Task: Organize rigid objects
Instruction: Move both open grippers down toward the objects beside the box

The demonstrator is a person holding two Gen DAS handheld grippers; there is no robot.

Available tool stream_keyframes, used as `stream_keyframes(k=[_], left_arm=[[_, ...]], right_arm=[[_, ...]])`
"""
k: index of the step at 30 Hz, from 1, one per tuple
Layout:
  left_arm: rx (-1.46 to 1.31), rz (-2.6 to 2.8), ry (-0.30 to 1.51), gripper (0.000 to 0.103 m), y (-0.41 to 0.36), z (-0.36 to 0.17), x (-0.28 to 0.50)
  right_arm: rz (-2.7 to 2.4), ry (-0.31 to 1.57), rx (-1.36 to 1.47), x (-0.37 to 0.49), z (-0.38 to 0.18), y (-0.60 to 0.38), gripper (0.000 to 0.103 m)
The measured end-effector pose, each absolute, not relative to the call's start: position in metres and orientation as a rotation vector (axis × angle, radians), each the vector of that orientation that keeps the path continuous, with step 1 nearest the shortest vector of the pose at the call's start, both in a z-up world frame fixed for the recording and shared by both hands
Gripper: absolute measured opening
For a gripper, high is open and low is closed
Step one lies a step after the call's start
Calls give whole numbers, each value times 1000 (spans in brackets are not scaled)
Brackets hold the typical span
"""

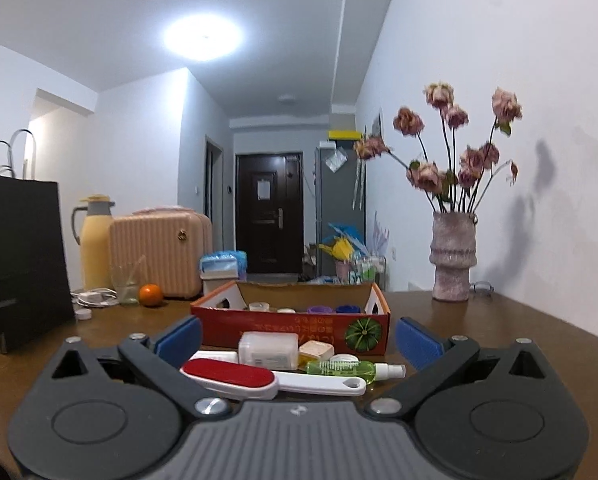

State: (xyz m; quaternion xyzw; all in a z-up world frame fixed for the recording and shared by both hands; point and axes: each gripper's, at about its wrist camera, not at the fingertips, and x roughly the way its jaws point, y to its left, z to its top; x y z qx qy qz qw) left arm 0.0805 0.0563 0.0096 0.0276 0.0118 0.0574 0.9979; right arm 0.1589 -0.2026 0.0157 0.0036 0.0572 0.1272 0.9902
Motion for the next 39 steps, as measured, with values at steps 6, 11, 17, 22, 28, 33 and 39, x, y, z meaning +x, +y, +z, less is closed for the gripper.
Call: stream_keyframes(k=[6,11,17,22,28,33,39], left_arm=[[50,100,4,103,53,17,70],[62,76,9,103,45,18,70],[70,50,14,103,40,16,68],[62,42,54,103,35,10,76],[71,16,156,103,26,-11,100],[78,15,248,103,23,-26,132],[89,-8,303,103,20,-25,178]], right_arm=[[243,90,11,128,21,-216,103],[203,34,-7,108,12,-220,103],[175,61,-60,101,4,-216,103],[154,62,-131,101,-5,-214,103],[184,195,-71,128,-22,-225,101],[189,295,-17,165,-32,-237,89],[206,370,-17,212,-38,-239,76]])
